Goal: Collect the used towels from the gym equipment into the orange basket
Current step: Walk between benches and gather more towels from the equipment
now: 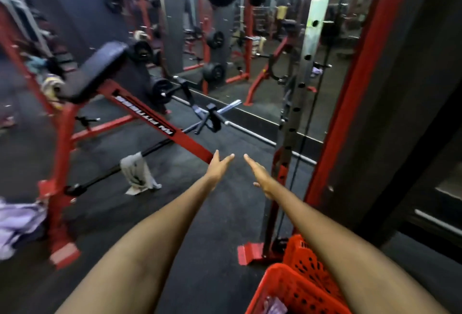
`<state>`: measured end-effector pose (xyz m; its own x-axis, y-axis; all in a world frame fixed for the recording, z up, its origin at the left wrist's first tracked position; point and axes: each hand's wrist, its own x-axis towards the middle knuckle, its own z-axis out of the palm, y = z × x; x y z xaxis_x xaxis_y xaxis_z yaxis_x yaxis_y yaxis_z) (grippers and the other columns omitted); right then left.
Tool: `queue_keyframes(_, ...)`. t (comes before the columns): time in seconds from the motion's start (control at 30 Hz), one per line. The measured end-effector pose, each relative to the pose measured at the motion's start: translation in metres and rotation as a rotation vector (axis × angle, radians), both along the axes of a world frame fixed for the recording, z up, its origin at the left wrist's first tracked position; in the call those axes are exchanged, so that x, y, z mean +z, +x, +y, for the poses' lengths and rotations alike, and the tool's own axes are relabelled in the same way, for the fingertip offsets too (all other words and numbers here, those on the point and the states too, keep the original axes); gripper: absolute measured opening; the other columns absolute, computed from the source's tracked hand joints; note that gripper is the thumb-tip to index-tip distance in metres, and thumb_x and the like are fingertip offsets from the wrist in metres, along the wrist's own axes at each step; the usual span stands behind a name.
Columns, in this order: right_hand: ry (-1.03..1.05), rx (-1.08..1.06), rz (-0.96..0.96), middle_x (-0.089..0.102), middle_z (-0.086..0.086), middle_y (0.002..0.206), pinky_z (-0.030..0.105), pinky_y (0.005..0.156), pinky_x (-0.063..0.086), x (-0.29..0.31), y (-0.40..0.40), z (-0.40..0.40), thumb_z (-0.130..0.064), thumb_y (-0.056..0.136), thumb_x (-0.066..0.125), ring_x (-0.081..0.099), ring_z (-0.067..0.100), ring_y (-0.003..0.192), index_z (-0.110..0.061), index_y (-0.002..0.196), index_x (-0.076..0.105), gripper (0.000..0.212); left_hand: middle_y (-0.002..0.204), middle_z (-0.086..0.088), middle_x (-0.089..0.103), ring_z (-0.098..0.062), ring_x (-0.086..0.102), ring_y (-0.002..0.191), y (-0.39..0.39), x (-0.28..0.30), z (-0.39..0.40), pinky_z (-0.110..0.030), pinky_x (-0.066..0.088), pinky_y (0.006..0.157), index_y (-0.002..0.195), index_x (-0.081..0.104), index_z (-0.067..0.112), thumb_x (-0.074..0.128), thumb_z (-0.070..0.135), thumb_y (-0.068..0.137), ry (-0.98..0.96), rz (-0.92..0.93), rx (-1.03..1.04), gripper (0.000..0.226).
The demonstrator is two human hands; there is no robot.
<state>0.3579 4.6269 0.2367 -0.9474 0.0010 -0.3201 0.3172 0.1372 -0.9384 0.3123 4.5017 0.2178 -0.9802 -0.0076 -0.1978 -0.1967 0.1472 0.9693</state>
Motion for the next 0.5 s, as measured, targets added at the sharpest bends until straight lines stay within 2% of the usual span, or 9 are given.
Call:
queue_keyframes(0.07,-0.007,0.055,0.0,0.035,0.001,0.151,0.04,0.109,0.03,0.005,-0.004,-0.017,-0.045,0.098,0.039,0.032,0.021,0.14,-0.018,0.144,0.038,0.053,0.148,-0.008,0.028,-0.016,0.037,0.133,0.011,0.011,-0.024,-0.018,0.032,0.102,0.15,0.01,-0.001,0.051,0.019,0.096,0.024,0.019,0.097,0.07)
queue_keyframes(0.1,-0.013,0.105,-0.005,0.033,0.0,0.153,0.042,0.11,0.028,0.009,-0.003,-0.033,-0.047,0.097,0.039,0.029,0.021,0.141,-0.021,0.144,0.037,0.054,0.151,-0.009,0.026,-0.017,0.033,0.136,0.02,0.014,-0.044,-0.017,0.029,0.104,0.15,0.009,0.0,0.05,0.019,0.097,0.034,0.033,0.168,0.07)
queue_keyframes(0.17,-0.023,0.161,-0.012,0.028,-0.003,0.155,0.044,0.111,0.026,0.011,0.0,-0.053,-0.05,0.095,0.039,0.025,0.018,0.143,-0.024,0.145,0.036,0.056,0.157,-0.009,0.018,-0.019,0.023,0.144,0.033,0.016,-0.071,-0.027,0.022,0.115,0.151,0.011,0.004,0.053,0.027,0.095,0.0,0.047,0.243,0.073)
queue_keyframes(0.23,-0.044,0.231,-0.015,0.031,-0.004,0.154,0.044,0.111,0.025,0.014,0.005,-0.073,-0.05,0.095,0.04,0.027,0.018,0.142,-0.025,0.145,0.035,0.056,0.158,-0.007,0.018,-0.022,0.025,0.144,0.053,0.019,-0.095,-0.038,0.026,0.117,0.151,0.013,0.009,0.055,0.034,0.093,-0.027,0.032,0.335,0.075)
queue_keyframes(0.27,-0.04,0.281,-0.023,0.031,-0.004,0.154,0.044,0.112,0.025,0.015,0.01,-0.087,-0.05,0.095,0.039,0.027,0.018,0.142,-0.025,0.146,0.034,0.057,0.158,-0.007,0.02,-0.023,0.028,0.142,0.065,0.016,-0.11,-0.038,0.032,0.113,0.151,0.015,0.009,0.055,0.034,0.093,-0.037,0.017,0.388,0.075)
queue_keyframes(0.33,-0.041,0.379,-0.043,0.029,-0.004,0.155,0.044,0.113,0.023,0.015,0.02,-0.113,-0.051,0.095,0.039,0.025,0.019,0.144,-0.024,0.147,0.032,0.059,0.155,-0.009,0.028,-0.025,0.037,0.137,0.094,0.018,-0.132,-0.029,0.043,0.097,0.15,0.02,0.007,0.054,0.032,0.094,-0.06,0.033,0.466,0.07)
queue_keyframes(0.37,-0.043,0.422,-0.052,0.028,-0.004,0.155,0.044,0.113,0.022,0.012,0.024,-0.127,-0.052,0.094,0.039,0.024,0.019,0.144,-0.024,0.147,0.032,0.059,0.152,-0.007,0.032,-0.024,0.038,0.136,0.108,0.018,-0.142,-0.027,0.041,0.094,0.149,0.021,0.005,0.053,0.029,0.095,-0.068,0.051,0.488,0.067)
queue_keyframes(0.43,-0.056,0.523,-0.058,0.029,-0.003,0.155,0.045,0.113,0.021,0.009,0.04,-0.156,-0.051,0.094,0.04,0.025,0.019,0.143,-0.024,0.146,0.033,0.059,0.145,0.002,0.033,-0.021,0.031,0.14,0.141,0.016,-0.165,-0.022,0.03,0.105,0.148,0.02,0.002,0.051,0.026,0.096,-0.077,0.044,0.595,0.065)
queue_keyframes(0.5,-0.069,0.611,-0.072,0.031,-0.002,0.154,0.046,0.114,0.021,0.005,0.059,-0.185,-0.051,0.094,0.041,0.026,0.018,0.143,-0.023,0.146,0.033,0.059,0.154,-0.005,0.028,-0.019,0.026,0.143,0.175,0.008,-0.192,-0.024,0.02,0.114,0.149,0.02,0.002,0.058,0.041,0.09,-0.079,0.023,0.679,0.08)
